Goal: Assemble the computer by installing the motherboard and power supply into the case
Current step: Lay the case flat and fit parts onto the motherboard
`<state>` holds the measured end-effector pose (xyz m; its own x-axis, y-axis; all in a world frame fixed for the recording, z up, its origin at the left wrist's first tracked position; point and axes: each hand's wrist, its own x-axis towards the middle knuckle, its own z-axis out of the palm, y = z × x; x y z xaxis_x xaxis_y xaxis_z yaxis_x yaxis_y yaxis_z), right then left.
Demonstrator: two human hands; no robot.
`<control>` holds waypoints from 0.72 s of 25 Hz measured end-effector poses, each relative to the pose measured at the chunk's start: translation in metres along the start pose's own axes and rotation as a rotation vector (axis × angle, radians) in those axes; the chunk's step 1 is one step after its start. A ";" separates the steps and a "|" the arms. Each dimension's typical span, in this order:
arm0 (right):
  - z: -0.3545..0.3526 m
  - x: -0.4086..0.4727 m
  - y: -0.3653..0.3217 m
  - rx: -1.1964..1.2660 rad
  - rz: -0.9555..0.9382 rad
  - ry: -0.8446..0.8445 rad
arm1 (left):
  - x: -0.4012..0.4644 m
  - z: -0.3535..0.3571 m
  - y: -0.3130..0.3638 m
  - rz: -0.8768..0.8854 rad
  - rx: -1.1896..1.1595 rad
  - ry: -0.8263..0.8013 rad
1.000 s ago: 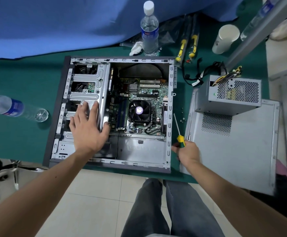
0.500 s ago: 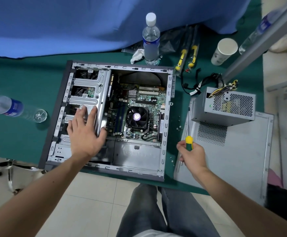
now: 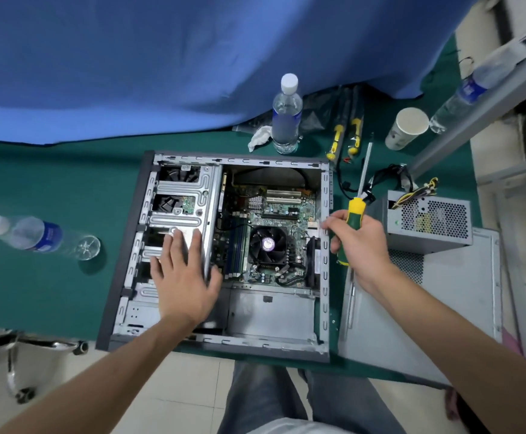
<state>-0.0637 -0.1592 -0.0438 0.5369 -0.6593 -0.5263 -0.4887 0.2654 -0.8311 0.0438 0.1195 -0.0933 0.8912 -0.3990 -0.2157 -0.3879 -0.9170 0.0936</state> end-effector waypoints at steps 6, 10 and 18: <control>0.053 0.011 -0.027 -0.149 -0.063 -0.168 | 0.023 -0.023 0.014 0.357 -0.103 0.062; 0.084 0.032 -0.036 -0.324 -0.113 -0.241 | 0.084 -0.038 0.052 0.606 -0.026 -0.019; 0.080 0.074 -0.039 -0.383 -0.154 -0.240 | 0.152 -0.025 0.109 0.391 0.185 -0.468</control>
<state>0.0503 -0.1618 -0.0650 0.7447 -0.4775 -0.4663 -0.5852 -0.1310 -0.8003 0.1423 -0.0411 -0.0917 0.4948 -0.6239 -0.6049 -0.7352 -0.6717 0.0913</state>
